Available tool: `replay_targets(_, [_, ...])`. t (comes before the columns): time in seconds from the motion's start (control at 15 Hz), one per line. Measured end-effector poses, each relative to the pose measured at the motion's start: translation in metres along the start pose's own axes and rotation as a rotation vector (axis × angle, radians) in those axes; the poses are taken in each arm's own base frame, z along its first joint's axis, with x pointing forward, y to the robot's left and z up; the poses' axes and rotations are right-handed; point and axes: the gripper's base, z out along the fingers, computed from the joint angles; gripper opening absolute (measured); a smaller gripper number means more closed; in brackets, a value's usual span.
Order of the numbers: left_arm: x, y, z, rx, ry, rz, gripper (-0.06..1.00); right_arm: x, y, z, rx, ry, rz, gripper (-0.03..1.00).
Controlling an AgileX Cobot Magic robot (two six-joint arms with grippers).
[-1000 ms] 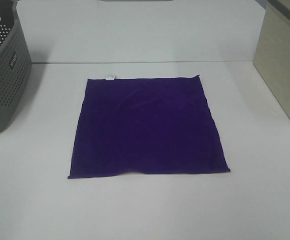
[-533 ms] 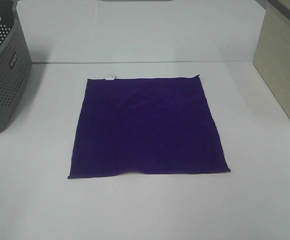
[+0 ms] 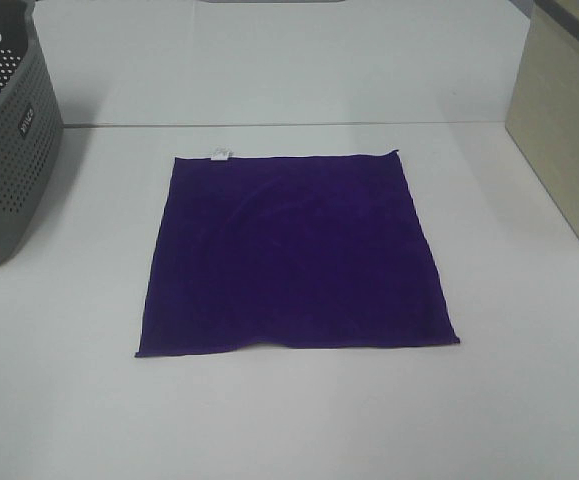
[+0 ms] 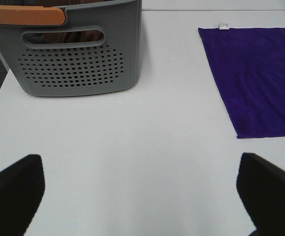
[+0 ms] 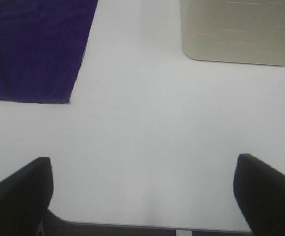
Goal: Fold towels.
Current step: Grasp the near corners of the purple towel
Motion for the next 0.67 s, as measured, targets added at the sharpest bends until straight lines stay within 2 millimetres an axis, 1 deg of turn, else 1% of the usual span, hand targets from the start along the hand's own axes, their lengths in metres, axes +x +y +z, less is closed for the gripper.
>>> replay_targets(0.67, [0.0,0.0019,0.0,-0.021,-0.001,-0.015,0.99,0.0,0.0,0.0,0.0,0.0,0.0,0.96])
